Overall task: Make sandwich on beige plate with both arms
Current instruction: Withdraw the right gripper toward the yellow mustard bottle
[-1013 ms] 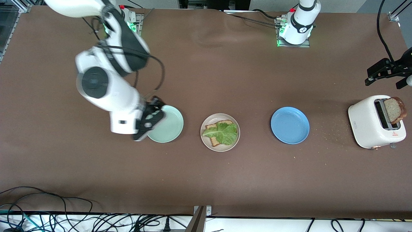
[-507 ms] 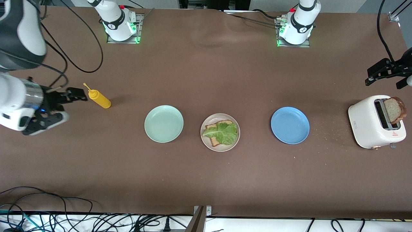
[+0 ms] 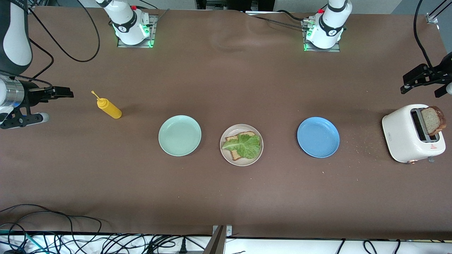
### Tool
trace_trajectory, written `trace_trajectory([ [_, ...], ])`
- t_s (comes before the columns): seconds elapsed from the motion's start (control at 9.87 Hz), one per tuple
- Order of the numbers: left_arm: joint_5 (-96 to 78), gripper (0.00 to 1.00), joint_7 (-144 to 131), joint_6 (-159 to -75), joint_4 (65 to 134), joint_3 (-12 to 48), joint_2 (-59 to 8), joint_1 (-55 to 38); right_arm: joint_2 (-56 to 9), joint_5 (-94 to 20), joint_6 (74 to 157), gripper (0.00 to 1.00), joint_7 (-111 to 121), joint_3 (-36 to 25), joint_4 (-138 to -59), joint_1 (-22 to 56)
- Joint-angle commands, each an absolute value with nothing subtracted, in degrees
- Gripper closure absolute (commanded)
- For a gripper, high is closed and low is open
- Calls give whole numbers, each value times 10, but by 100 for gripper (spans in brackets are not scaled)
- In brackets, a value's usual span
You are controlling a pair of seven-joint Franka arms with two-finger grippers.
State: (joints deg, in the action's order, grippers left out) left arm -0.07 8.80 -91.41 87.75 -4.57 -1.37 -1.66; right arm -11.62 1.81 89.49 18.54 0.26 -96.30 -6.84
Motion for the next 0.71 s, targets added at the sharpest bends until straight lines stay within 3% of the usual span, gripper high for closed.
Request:
trace_trajectory([
  [0.0, -6, 0, 98, -903, 863, -47, -18, -15, 3, 4, 1057, 0, 280, -33, -1182, -65],
  [0.3, -6, 0, 98, -903, 863, -47, -18, -15, 2, -83, 1194, 0, 506, -100, -1276, -65],
  [0.61, -6, 0, 98, -903, 863, -47, -18, -15, -54, -224, 1230, 0, 779, -136, -1295, -66],
])
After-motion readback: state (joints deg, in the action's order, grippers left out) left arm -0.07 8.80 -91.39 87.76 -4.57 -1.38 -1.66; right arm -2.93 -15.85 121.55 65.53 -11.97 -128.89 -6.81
